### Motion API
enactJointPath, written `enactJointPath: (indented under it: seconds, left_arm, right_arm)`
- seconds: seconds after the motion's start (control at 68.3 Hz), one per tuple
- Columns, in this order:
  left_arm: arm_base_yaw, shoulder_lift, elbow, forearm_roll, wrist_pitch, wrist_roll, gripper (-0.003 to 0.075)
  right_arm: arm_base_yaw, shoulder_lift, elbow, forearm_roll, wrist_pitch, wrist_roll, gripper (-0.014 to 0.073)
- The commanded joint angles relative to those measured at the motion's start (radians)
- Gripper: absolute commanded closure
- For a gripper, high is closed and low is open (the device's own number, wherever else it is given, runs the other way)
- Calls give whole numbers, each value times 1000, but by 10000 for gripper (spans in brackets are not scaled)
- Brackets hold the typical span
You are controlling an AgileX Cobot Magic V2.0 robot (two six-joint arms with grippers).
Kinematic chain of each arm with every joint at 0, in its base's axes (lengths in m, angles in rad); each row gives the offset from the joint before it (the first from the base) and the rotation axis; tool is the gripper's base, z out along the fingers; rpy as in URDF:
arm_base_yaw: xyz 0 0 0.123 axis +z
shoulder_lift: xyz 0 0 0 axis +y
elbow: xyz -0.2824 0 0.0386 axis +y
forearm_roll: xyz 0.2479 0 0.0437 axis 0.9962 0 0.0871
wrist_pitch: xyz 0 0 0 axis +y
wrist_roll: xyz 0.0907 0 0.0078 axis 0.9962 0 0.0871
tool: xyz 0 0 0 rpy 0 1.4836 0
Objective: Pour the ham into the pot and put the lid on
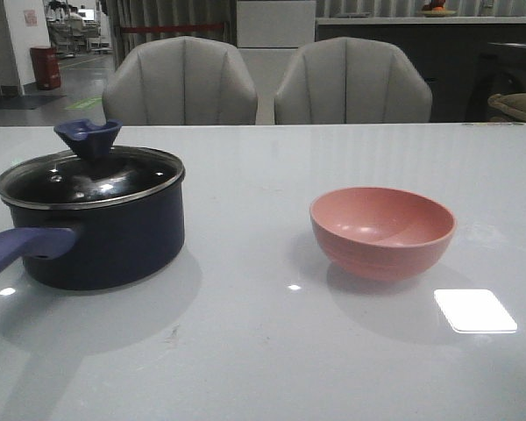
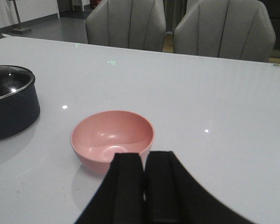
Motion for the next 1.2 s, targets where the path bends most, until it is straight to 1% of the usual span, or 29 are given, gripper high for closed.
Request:
enactJointPath:
  seconds: [0.0,0.059,0.205,0.322,0.498,0.6,0.644,0.849,1.186]
  left_arm:
    - [-8,-21,21,-1,-85,-9,599]
    - [-8,-21,21,-1,-85,-9,599]
    - [-8,-21,21,-1,-85,-9,599]
    - [-8,-21,21,-1,-85,-9,599]
    - [-8,-19,21,-1,-85,-9,599]
    - [-8,-19,21,-1,-85,-9,599]
    - [-8,-19,21,-1,-85,-9,599]
    - [-8,-19,21,-1,-85,-9,599]
    - [-8,-19,21,-1,-85,-9,599]
  right_arm:
    - [0,4,-24,-6,-83,-8,448]
    - [-8,-17,-21,-16,-82,-20,448]
    - [-69,-137,20,-112,-77,-12,448]
    - [-118,-260,75,-115,-69,7,448]
    - [-136,-248,120,-134,-81,49,448]
    - [-137,-249,151,-135,-122,71,448]
    - [-141,-249,150,-141,-105,71,448]
    - [-187,-255,150,-144,-114,71,448]
    - [-179,-255,150,-144,-108,78,448]
